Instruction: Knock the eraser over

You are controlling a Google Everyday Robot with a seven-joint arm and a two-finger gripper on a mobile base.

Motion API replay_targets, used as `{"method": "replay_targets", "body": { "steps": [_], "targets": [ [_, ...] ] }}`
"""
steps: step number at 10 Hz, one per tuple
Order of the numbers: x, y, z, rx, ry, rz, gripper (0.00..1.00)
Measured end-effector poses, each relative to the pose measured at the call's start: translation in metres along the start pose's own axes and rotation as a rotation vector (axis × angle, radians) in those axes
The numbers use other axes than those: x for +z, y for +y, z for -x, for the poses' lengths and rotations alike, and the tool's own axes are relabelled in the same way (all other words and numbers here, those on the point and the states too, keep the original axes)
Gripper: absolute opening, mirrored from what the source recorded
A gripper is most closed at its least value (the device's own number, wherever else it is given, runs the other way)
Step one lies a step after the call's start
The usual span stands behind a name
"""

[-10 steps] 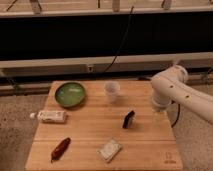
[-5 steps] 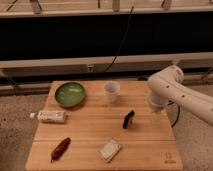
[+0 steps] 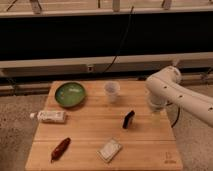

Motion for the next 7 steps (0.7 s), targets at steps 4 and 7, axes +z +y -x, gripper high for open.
{"method": "replay_targets", "body": {
  "steps": [4, 7],
  "targets": [
    [0.003, -0.001, 0.009, -0.026, 0.006, 0.009, 0.14],
    [0.004, 0.000, 0.030, -0.061, 0.014, 0.013, 0.00]
  ]
}}
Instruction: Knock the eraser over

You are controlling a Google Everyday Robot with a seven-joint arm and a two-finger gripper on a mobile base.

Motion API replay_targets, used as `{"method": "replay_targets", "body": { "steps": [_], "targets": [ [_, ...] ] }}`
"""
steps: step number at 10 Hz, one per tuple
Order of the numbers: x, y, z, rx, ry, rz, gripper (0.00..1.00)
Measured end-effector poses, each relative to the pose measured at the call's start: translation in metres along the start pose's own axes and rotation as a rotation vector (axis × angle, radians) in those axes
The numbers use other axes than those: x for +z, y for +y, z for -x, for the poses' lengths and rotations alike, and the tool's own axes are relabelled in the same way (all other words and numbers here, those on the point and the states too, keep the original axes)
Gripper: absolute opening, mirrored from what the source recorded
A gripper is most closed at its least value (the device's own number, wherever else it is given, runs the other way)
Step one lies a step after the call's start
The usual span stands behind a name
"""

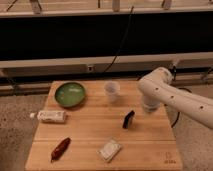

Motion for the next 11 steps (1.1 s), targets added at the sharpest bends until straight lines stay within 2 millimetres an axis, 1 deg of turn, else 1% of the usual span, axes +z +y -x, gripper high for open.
{"method": "replay_targets", "body": {
  "steps": [1, 3, 5, 6, 8, 9, 11],
  "targets": [
    [0.001, 0.001, 0.002, -0.003, 0.002, 0.002, 0.00],
    [0.002, -0.001, 0.020, -0.025, 0.003, 0.000, 0.00],
    [0.003, 0.000, 0.030, -0.041, 0.008, 0.000, 0.00],
    [0.003, 0.000, 0.043, -0.060, 0.010, -0.001, 0.00],
    [0.003, 0.004, 0.049, -0.075, 0.016, 0.001, 0.00],
    [0.003, 0.003, 0.054, -0.083, 0.016, -0.003, 0.00],
    [0.002, 0.000, 0.076, -0.104, 0.011, -0.007, 0.00]
  ]
}}
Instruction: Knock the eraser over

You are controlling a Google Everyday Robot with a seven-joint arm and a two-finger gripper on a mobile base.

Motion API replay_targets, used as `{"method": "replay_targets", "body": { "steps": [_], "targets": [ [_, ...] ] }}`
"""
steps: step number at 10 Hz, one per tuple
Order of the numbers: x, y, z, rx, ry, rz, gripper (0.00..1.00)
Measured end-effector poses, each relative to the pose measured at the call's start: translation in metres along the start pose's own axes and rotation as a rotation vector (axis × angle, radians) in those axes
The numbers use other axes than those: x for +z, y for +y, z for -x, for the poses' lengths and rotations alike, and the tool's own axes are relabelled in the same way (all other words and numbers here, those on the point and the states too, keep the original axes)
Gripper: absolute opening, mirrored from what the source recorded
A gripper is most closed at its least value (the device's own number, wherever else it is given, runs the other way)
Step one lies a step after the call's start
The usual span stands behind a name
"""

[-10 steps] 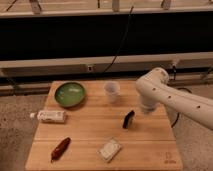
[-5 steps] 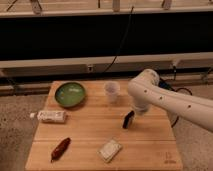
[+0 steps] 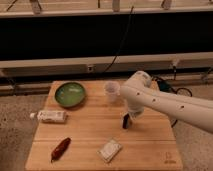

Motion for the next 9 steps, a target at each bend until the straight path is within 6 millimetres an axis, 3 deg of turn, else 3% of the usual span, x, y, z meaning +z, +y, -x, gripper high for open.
{"method": "replay_targets", "body": {
  "steps": [1, 5, 9],
  "targets": [
    [-0.001, -0.003, 0.012, -0.013, -0.003, -0.005, 0.00],
    [-0.002, 0.003, 0.019, -0.040, 0.005, 0.001, 0.00],
    [-0.005, -0.007, 0.032, -0.055, 0.006, -0.007, 0.00]
  ]
}}
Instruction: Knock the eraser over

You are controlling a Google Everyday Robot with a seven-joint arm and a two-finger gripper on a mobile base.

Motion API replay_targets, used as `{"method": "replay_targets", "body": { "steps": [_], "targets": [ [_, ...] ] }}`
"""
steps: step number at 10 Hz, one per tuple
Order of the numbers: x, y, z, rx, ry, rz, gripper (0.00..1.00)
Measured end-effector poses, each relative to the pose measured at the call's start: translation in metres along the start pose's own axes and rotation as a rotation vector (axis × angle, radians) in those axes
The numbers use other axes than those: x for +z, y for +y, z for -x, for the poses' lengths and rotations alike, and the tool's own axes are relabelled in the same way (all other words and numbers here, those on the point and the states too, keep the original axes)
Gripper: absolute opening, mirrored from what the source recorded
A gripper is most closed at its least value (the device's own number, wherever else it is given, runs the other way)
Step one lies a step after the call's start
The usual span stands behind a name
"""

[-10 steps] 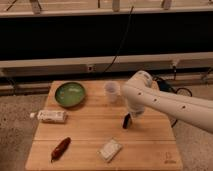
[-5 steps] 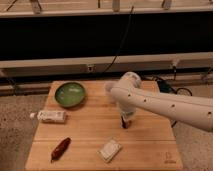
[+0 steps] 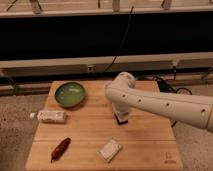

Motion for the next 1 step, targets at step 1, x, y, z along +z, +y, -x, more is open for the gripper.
{"method": "replay_targets", "body": {
  "steps": [1],
  "targets": [
    [0.0001, -0.0010, -0.0033, -0.006, 0.001, -0.002, 0.00]
  ]
}}
